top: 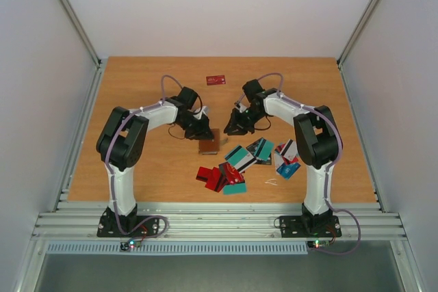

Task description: Put the credit cards into the card holder

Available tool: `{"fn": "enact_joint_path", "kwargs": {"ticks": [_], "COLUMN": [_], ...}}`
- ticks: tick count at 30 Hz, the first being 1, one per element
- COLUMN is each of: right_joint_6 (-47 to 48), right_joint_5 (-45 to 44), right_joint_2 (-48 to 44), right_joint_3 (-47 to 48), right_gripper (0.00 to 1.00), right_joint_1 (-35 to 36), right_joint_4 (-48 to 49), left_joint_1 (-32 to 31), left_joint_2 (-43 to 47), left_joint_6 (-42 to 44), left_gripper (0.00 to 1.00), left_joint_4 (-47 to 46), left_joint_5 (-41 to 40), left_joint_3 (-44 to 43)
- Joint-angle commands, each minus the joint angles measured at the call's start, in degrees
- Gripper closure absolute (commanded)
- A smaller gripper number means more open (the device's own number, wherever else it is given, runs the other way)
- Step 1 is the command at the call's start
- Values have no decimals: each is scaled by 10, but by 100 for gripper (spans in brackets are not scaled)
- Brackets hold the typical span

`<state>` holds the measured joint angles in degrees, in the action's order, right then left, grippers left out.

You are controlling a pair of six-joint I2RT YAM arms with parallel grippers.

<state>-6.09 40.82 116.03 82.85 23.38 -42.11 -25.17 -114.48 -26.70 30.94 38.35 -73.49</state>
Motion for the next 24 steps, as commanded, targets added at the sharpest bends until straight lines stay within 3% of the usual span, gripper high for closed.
{"fn": "enact_joint_path", "kwargs": {"ticks": [1, 11, 17, 24], "right_joint_6": [-33, 0, 34, 42], "right_joint_5": [50, 1, -44, -29], "right_joint_2": [-9, -26, -41, -28], "right_joint_3": [-28, -28, -35, -41], "right_gripper": [82, 81, 80, 82], "right_joint_1": [6, 8, 7, 7], "right_joint_4": [63, 21, -11, -5], "left_joint_1": [-3, -3, -6, -15], "left_joint_2": [-1, 37, 29, 11], "left_joint_6": [2, 75, 86, 85], "left_gripper": [99, 98, 96, 95], "left_joint_4": [13, 126, 119, 111], "left_joint_5": [-20, -71, -40, -37], "left_joint_3": [-13, -51, -30, -22]}}
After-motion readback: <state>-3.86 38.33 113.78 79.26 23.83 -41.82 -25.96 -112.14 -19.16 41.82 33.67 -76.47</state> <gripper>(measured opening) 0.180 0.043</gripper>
